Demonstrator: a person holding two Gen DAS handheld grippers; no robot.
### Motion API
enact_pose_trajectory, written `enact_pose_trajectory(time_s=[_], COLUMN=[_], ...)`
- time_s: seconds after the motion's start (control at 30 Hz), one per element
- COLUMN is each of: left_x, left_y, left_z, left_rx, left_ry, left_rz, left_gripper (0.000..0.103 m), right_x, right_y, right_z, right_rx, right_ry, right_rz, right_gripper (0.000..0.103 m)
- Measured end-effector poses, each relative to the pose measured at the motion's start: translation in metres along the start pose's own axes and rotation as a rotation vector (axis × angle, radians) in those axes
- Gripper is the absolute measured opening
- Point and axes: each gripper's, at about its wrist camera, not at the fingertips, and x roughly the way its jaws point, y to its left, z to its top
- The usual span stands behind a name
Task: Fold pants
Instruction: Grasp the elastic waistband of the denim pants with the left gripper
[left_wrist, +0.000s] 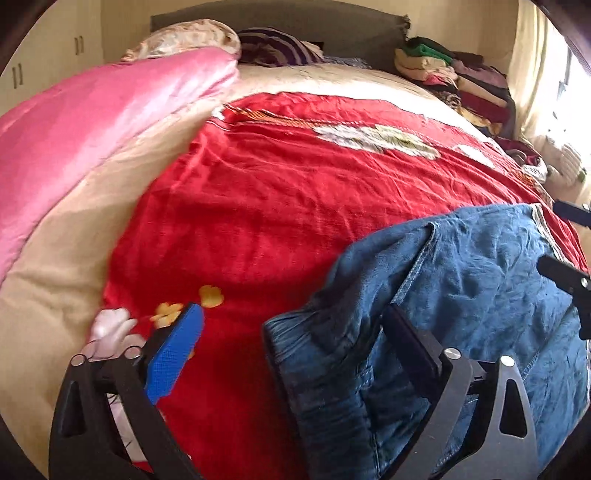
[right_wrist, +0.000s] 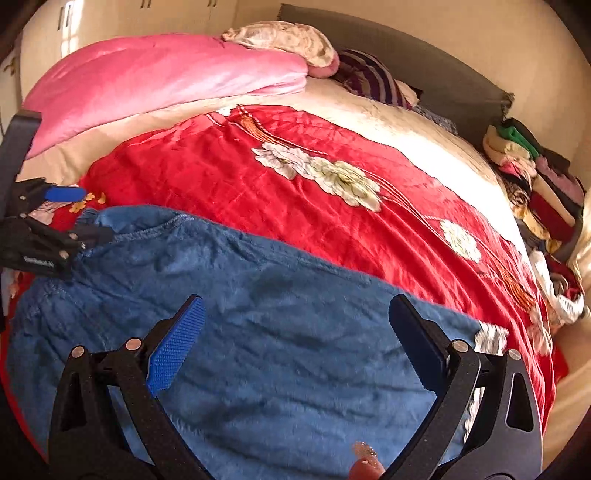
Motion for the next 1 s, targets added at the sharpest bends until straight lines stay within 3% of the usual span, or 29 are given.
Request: enact_pose_trajectory(time_s=[0.03,0.1,0.13,0.33,0.63,0.7,0.73,0.77,0.8,0.83,0.87,1.0], left_x=[0.004,0.009,0.012,0.007,-0.025,-0.034,-0.037,-0.039,-0.04,-0.039,-0.038,-0.037], left_y=[-0.001,-0.001,-0.002,-0.009,-0.009,-0.012,-0.013,-0.014,-0.015,-0.014,-0.014,-0.009], left_z=[0.0,-0.001,-0.002,-0.004,-0.007,-0.009,-0.009,-0.01,-0.012,-0.012,-0.012,-0.014], left_rx=[0.007,0.001,0.007,0.054,0.061,0.074,0.083,0.089,0.095,0.095,0.094,0.09], left_ry=[0.003,0.006,0.012,-0.031,-0.107,-0.129,-0.139,-0.143,-0.144,-0.141,-0.139,-0.141], left_rz=[-0.024,-0.049,-0.067,-0.076,-0.105,-0.11,-0.111,-0.112,-0.11,-0.107,-0.101,-0.078], left_gripper=[0.074,0.062,0.048,0.038,0.035,0.035,0.035,0.035,0.035,0.035,0.035,0.035], right_x=[0.004,0.012,0.017,0.047,0.074,0.078,0.079,0.08,0.08,0.079,0.077,0.056], right_y=[0.001,0.003,0.003,0.01,0.036,0.041,0.044,0.046,0.048,0.05,0.052,0.056], right_z=[0.002,0.006,0.008,0.019,0.025,0.029,0.03,0.031,0.031,0.03,0.028,0.019], right_rx=[-0.005,-0.017,-0.025,-0.086,-0.295,-0.323,-0.334,-0.339,-0.337,-0.328,-0.326,-0.31], right_ry=[0.008,0.017,0.024,0.073,0.084,0.086,0.087,0.097,0.111,0.122,0.119,0.078], right_rz=[0.005,0.008,0.01,0.01,-0.036,-0.028,-0.015,0.019,0.061,0.116,0.132,0.142], right_gripper=[0.094,0.094,0.094,0.094,0.09,0.084,0.074,0.051,0.038,0.017,0.009,0.002])
